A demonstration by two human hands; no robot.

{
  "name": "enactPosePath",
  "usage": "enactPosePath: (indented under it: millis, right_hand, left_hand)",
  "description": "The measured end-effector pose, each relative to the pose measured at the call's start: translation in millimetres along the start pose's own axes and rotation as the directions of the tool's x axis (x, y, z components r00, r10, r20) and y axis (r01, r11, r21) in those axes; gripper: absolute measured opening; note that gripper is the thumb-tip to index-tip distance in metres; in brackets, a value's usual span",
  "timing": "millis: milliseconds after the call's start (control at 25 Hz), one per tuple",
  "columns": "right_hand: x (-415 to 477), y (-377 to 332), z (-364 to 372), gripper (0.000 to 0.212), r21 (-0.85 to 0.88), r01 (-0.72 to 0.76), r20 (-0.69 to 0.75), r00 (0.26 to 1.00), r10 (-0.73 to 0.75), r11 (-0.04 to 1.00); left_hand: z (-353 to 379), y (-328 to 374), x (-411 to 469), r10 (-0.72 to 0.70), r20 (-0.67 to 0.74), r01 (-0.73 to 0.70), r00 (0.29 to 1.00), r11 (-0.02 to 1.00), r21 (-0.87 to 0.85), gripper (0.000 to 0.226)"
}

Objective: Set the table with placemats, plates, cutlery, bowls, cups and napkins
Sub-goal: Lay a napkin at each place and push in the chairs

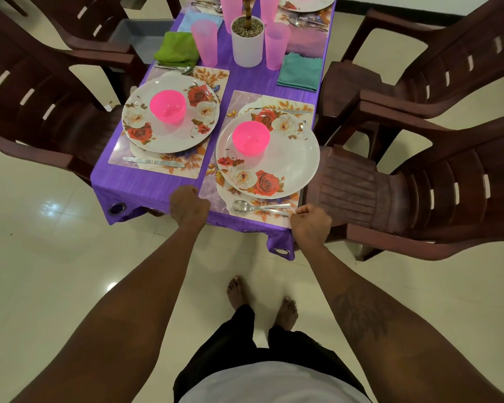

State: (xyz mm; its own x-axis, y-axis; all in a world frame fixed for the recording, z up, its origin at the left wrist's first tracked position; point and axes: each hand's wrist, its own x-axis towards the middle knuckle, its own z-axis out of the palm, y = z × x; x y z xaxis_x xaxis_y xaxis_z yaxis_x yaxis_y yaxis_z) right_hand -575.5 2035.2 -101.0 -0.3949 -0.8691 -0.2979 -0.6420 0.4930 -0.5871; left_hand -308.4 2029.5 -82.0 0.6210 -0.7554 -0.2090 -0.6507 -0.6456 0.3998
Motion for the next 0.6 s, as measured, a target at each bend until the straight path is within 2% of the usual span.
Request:
enactPosePath:
  millis: [120,240,360,480,600]
  right_hand:
    - [-5.3,-5.9,4.8,0.017,-0.021,0.308,0.045,0.951,-0.307,0.951]
    - [-7.1,-10.7,12.2,0.024,-0.068,0.503,0.134,0.860,-0.492,0.862]
    - [-6.0,-16.0,19.4,0.025,-0.145,0.588,0.225,0.803,-0.552,0.796]
    - [-1.6,-18.2,23.7,0.026,-0.255,0.660,0.305,0.749,-0.588,0.707]
    - [1.2,-21.6,23.2,0.030,-0.249,0.638,0.339,0.762,-0.551,0.729]
  left_hand:
    - [8.3,7.8,-7.5,0.152,0.023,-0.149,0.988,0.984,-0.099,0.027]
    - [20.0,10.5,-14.2,0.217,0.085,-0.199,0.972,0.963,-0.183,0.045]
    - [29.7,13.4,-22.6,0.264,0.145,-0.226,0.953,0.945,-0.236,0.042]
    - [37.9,16.3,-27.0,0.240,0.168,-0.192,0.956,0.946,-0.262,0.034]
    - [35.0,18.9,-26.4,0.181,0.213,-0.109,0.960,0.945,-0.308,0.024]
